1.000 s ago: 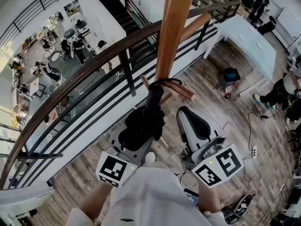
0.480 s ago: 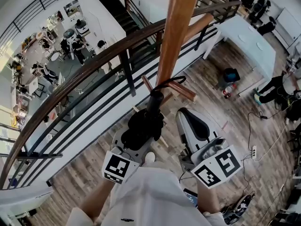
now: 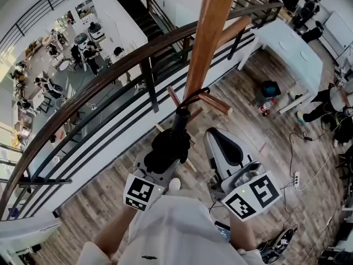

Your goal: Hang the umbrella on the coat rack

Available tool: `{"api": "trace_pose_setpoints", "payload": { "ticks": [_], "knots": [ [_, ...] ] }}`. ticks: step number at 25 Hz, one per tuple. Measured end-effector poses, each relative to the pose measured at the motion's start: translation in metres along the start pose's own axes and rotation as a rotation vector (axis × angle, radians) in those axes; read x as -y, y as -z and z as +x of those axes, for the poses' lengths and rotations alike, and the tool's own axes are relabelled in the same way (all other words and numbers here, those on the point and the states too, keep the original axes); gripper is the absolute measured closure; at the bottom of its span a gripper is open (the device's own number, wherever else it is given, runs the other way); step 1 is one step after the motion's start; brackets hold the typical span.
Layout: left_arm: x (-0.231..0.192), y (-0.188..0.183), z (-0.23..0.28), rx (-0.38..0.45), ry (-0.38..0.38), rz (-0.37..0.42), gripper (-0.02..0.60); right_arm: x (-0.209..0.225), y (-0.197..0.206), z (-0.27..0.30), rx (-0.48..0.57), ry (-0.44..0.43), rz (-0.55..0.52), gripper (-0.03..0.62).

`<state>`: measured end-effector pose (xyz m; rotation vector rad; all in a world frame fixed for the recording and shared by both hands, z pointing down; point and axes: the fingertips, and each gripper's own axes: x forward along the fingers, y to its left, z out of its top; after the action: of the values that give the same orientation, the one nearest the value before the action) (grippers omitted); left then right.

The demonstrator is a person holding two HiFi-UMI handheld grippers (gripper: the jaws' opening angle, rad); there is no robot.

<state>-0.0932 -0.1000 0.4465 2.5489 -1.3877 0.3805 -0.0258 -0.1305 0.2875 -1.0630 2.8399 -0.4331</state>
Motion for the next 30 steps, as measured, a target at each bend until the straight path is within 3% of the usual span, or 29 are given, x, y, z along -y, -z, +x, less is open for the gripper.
{"api": "trace_pose_setpoints", "payload": {
  "ticks": [14,24,30],
  "knots": [
    [-0.004,0.015,0.008,-0.002,-0.014,-0.015,0.339,0.016,0.032,0.004,0.008,0.075,-0.066,0.556],
    [-0.001,0.022,0.006,0.002,-0.016,-0.001,0.339,0.024,0.083,0.003,-0.067,0.125,-0.11,0.556],
    [-0.001,0.022,0.015,-0.002,-0.023,0.011,0.339,0.027,0.094,0.004,-0.077,0.135,-0.099,0.556]
  ]
}}
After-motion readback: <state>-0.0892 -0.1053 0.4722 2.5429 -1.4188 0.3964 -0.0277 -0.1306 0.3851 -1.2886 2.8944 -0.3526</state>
